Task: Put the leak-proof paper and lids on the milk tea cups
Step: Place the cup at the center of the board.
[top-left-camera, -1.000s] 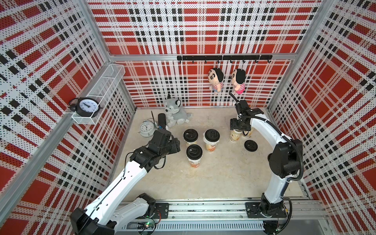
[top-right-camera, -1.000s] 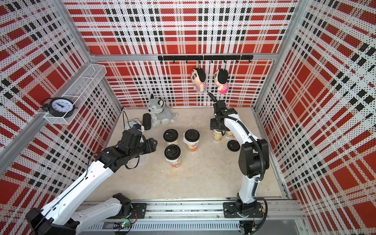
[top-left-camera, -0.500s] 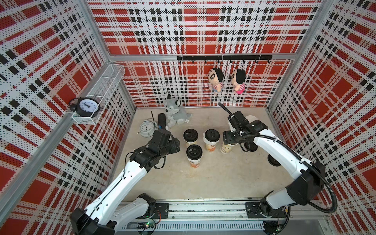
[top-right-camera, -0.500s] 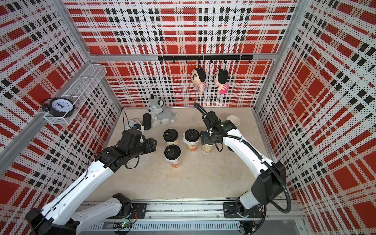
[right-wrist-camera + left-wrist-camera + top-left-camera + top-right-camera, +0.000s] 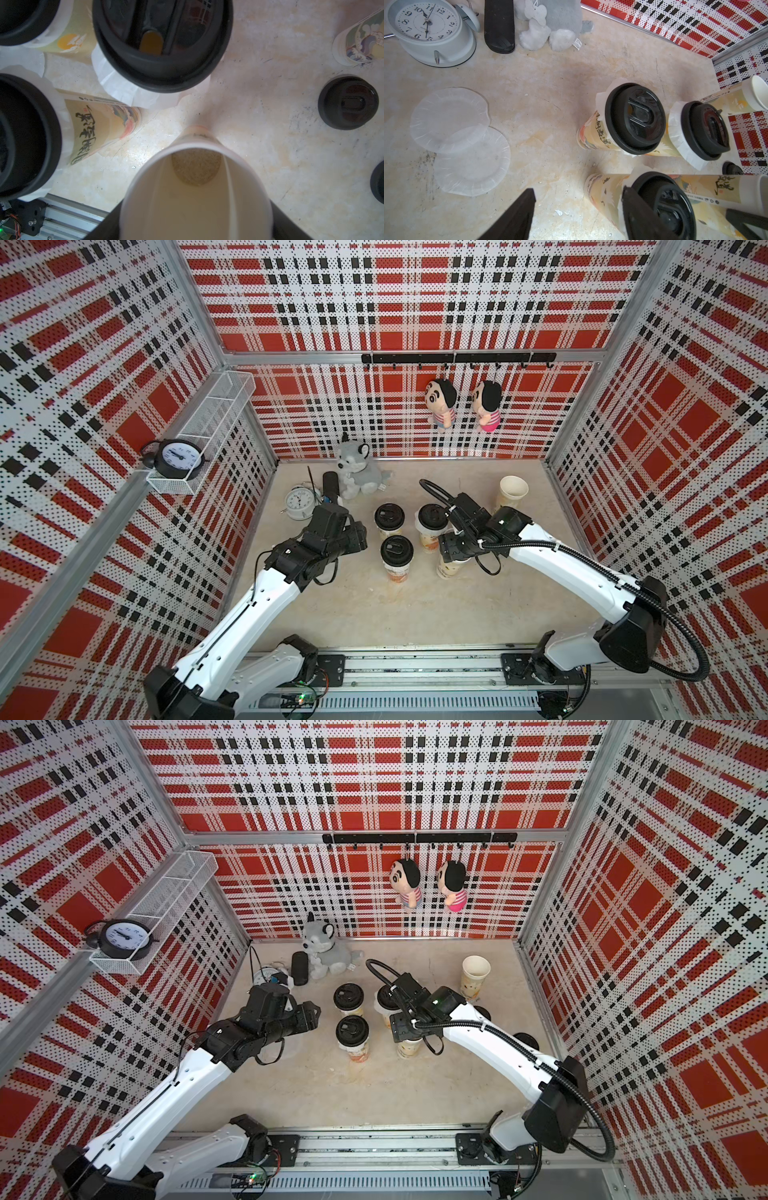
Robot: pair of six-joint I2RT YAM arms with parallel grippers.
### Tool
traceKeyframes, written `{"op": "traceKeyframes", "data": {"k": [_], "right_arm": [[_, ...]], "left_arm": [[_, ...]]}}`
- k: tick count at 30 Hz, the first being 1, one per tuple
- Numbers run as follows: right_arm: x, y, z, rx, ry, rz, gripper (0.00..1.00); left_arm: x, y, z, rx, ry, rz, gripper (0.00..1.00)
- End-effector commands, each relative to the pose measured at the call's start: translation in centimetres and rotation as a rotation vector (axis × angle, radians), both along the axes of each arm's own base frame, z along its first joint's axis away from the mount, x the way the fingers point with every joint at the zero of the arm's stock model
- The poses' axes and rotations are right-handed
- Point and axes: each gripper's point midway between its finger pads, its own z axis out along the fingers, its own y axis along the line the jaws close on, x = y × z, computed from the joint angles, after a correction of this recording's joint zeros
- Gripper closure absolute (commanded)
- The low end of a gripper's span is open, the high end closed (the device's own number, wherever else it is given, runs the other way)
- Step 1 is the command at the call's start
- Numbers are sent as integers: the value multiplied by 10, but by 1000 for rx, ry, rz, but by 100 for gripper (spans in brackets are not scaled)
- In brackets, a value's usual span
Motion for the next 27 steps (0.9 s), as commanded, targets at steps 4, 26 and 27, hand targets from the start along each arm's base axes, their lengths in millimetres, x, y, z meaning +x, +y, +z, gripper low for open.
{"op": "traceKeyframes", "data": {"k": [4,26,27], "right_arm": [[-1,15,-5,3,-21,-5,24],[-14,25,-34,-39,32,14,8],[-14,26,-32,-34,26,14,6]], "left_arm": [[-3,3,1,-2,-12,-6,30],[-5,4,-2,2,-3,-4,29],[-5,5,-3,5,2,1,29]]}}
